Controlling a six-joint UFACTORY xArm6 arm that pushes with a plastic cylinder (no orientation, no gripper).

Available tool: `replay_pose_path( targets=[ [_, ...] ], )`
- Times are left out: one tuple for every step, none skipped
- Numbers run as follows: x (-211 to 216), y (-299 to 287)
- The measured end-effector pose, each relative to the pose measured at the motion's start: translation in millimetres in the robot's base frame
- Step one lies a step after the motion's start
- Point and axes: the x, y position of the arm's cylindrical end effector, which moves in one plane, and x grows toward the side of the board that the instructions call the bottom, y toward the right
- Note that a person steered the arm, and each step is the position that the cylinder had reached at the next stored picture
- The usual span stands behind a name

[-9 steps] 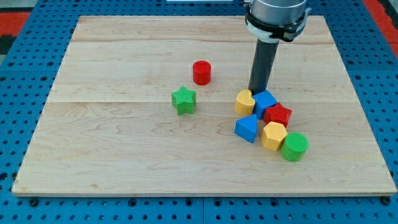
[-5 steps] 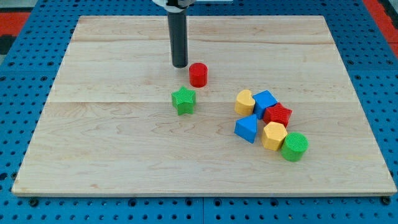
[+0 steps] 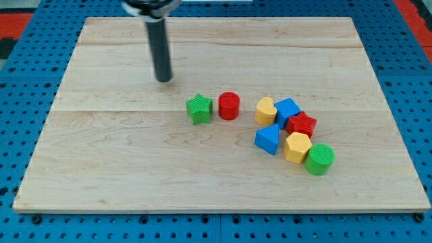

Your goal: Move the red circle and green star close to each other

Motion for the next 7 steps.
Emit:
replay_pose_path(
  targets=[
    [40,-11],
    [50,38],
    [67,80],
    [66,33],
    [117,4],
    [159,24],
    [144,67]
  ],
)
